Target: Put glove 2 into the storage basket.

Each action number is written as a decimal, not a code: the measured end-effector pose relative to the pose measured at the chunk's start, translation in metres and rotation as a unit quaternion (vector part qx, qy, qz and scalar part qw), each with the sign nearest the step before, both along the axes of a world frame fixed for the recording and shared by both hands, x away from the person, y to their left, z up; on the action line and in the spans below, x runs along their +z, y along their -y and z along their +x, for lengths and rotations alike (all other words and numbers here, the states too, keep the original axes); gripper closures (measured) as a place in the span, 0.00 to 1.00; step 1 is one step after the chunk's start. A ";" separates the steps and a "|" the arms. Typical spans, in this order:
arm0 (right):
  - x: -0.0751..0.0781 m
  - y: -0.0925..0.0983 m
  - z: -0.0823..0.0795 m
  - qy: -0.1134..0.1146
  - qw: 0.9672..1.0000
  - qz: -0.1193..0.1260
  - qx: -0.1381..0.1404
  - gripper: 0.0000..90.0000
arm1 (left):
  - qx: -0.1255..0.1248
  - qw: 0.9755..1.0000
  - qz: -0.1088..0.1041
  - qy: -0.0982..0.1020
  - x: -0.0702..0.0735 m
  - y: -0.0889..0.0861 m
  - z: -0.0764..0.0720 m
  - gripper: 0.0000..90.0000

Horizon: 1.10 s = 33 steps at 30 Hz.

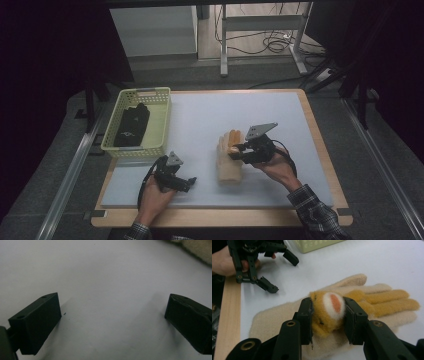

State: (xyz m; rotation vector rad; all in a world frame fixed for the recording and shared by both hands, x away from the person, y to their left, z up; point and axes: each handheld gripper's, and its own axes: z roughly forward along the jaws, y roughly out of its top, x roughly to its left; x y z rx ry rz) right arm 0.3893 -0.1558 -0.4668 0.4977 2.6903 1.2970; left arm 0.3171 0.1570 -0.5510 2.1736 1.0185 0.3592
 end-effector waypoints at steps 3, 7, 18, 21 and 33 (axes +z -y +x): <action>-0.009 -0.004 0.005 -0.002 1.000 -0.006 0.006 0.68 | -0.001 1.000 0.001 0.000 0.000 0.000 0.000 0.01; -0.021 -0.004 0.011 0.000 1.000 -0.016 0.010 0.67 | -0.002 1.000 0.002 0.000 0.000 0.000 0.000 0.01; -0.026 0.005 0.010 0.007 1.000 -0.013 -0.024 0.45 | -0.003 1.000 0.003 -0.001 0.000 0.000 0.000 0.01; -0.019 0.015 0.005 0.010 0.999 -0.005 -0.046 0.45 | -0.002 1.000 0.003 -0.001 0.000 0.000 0.000 0.01; -0.038 0.041 -0.026 -0.015 0.996 -0.028 -0.087 0.86 | -0.001 1.000 0.002 -0.001 0.000 0.000 0.000 0.01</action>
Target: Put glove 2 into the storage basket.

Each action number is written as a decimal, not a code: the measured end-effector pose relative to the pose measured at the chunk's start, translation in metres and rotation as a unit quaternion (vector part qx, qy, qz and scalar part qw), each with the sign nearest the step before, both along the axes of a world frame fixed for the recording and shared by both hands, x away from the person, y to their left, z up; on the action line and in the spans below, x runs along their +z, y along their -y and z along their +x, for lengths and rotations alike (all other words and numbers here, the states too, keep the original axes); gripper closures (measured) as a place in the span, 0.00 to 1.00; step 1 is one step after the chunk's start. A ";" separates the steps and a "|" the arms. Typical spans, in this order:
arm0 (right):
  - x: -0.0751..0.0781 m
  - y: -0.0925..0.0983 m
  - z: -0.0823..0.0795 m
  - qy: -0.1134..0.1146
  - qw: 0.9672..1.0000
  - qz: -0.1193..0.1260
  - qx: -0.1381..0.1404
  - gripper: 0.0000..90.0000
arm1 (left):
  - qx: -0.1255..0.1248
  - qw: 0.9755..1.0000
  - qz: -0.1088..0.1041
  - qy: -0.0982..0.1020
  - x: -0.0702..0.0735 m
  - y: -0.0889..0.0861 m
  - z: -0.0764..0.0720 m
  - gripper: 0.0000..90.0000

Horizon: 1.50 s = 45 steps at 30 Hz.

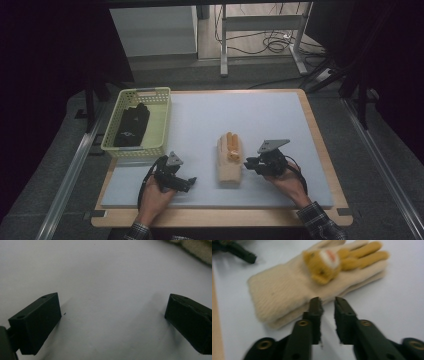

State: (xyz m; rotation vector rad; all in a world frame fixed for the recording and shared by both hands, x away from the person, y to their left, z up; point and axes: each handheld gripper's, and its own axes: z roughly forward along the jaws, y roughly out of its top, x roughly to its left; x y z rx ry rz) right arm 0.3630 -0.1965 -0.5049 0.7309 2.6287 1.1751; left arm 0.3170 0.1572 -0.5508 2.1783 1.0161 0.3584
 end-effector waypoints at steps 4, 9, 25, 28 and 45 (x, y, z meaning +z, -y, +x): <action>-0.010 -0.004 -0.009 -0.009 1.000 -0.001 0.008 0.97 | 0.000 1.000 0.000 0.000 0.000 0.000 0.000 0.01; -0.019 -0.015 -0.013 -0.014 1.000 -0.013 0.018 0.98 | 0.000 1.000 0.000 0.000 0.000 0.000 0.000 0.01; -0.027 -0.051 -0.011 -0.009 0.999 -0.007 0.034 0.98 | 0.000 1.000 -0.001 0.000 0.000 0.000 0.000 0.01; -0.028 -0.059 -0.009 -0.006 0.999 -0.005 0.035 0.98 | 0.000 1.000 -0.001 0.000 0.000 0.000 0.000 0.01; -0.032 -0.098 0.007 0.009 1.000 -0.001 0.025 0.98 | -0.001 1.000 0.002 -0.001 0.000 0.000 0.000 0.01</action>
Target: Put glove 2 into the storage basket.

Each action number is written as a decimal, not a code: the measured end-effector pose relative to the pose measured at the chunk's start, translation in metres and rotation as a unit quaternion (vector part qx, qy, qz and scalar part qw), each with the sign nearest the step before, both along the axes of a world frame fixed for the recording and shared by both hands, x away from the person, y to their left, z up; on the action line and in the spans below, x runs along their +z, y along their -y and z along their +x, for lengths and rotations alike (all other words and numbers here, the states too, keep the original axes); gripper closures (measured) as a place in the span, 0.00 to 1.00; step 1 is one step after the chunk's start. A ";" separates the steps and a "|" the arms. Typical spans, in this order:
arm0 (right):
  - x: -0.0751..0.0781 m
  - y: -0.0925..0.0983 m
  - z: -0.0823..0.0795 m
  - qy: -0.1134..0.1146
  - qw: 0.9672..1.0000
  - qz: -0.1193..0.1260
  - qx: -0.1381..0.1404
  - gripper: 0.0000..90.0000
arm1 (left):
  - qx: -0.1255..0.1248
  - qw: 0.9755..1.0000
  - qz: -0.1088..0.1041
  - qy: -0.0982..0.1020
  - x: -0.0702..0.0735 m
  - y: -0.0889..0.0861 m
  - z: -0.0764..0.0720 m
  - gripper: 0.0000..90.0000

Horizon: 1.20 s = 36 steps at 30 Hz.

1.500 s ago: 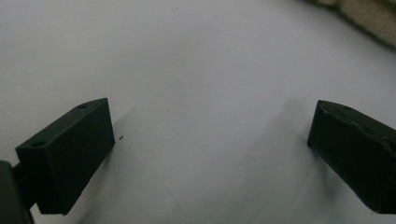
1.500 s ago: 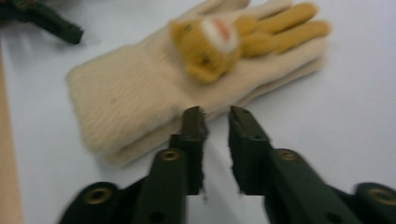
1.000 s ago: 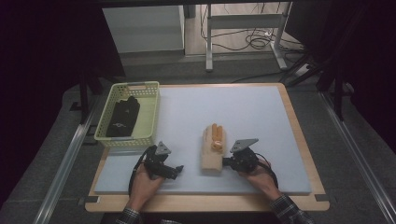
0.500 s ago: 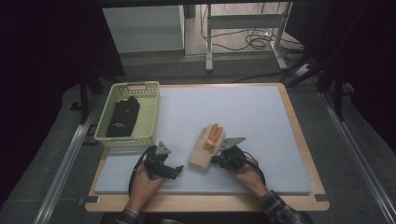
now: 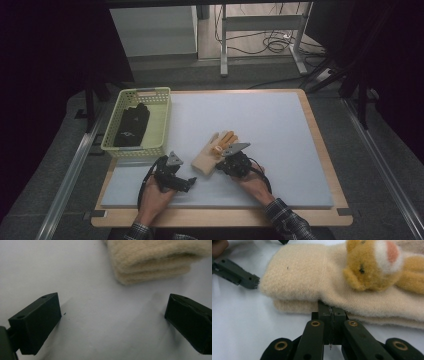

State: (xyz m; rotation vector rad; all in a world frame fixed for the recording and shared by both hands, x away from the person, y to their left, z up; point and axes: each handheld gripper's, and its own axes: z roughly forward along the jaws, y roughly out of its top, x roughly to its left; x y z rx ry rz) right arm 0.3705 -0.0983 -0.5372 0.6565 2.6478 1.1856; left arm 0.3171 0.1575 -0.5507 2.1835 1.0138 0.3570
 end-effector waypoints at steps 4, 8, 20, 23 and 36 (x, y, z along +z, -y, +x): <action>0.000 -0.001 0.000 0.001 1.000 -0.001 -0.002 0.98 | 0.000 1.000 0.000 0.000 0.000 0.000 0.000 0.01; 0.002 0.002 -0.003 0.000 1.000 0.003 0.001 0.95 | 0.000 1.000 0.002 0.001 0.000 0.000 0.000 0.01; 0.015 0.029 -0.010 0.020 1.000 0.004 -0.018 0.72 | 0.001 1.000 0.003 -0.001 0.000 0.001 0.000 0.01; 0.018 0.038 -0.012 0.026 0.999 0.001 -0.027 0.62 | 0.000 1.000 0.002 -0.001 0.000 0.001 0.000 0.01; 0.023 0.073 -0.017 0.037 0.997 -0.003 -0.063 0.38 | 0.002 1.000 -0.001 0.000 0.000 0.001 0.000 0.01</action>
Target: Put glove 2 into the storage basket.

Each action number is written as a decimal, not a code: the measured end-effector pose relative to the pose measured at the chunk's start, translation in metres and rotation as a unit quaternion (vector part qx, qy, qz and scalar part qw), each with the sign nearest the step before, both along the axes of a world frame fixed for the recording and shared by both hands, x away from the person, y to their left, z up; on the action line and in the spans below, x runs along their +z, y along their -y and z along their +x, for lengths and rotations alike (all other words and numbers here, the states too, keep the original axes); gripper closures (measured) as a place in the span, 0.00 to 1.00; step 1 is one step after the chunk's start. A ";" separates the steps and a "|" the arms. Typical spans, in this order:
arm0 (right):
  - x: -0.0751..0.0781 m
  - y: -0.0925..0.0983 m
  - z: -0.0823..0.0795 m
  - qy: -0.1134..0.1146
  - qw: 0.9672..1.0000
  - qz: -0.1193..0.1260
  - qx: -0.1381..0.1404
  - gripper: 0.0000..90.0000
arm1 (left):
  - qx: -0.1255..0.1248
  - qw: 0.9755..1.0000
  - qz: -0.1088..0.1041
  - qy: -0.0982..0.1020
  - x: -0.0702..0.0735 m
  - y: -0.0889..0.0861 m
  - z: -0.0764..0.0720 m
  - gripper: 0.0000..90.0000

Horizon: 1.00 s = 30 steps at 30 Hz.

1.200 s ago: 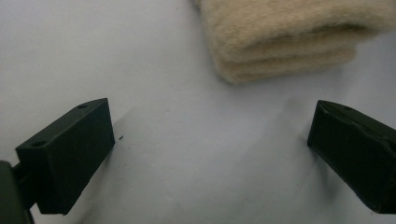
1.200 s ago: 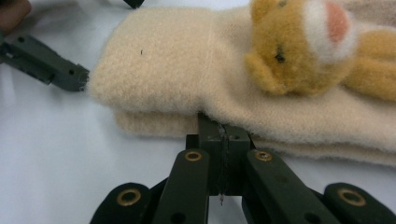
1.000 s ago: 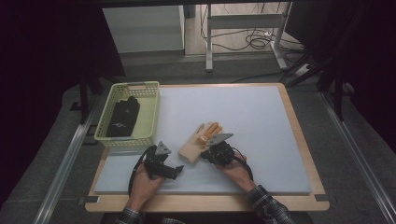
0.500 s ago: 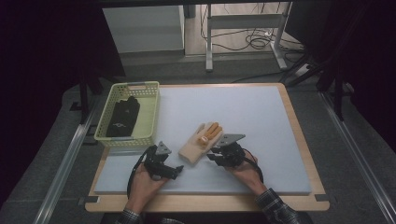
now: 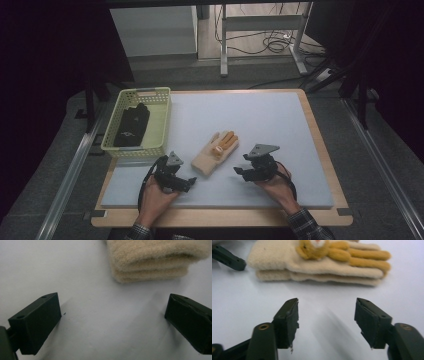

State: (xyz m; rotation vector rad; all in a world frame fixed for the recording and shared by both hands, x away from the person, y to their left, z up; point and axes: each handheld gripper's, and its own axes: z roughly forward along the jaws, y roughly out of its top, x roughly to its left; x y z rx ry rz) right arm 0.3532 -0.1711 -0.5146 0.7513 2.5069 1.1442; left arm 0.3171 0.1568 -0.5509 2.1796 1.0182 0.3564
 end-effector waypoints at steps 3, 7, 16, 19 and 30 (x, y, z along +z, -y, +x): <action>0.000 0.009 0.000 0.000 1.000 0.000 -0.008 0.31 | 0.000 1.000 0.000 0.000 0.000 0.000 0.000 0.01; 0.000 0.022 -0.001 0.003 1.000 0.002 -0.027 0.27 | 0.000 1.000 0.000 0.000 0.000 0.000 0.000 0.01; -0.012 0.049 0.003 -0.006 0.997 -0.018 -0.073 0.12 | -0.001 1.000 -0.001 -0.002 0.000 0.000 0.000 0.00; -0.016 0.053 0.005 -0.006 0.996 -0.028 -0.083 0.06 | 0.000 1.000 -0.002 -0.003 0.000 0.000 0.000 0.00; -0.019 0.053 0.009 -0.026 0.995 -0.038 -0.085 0.04 | 0.000 1.000 0.002 -0.005 0.001 0.000 0.000 0.00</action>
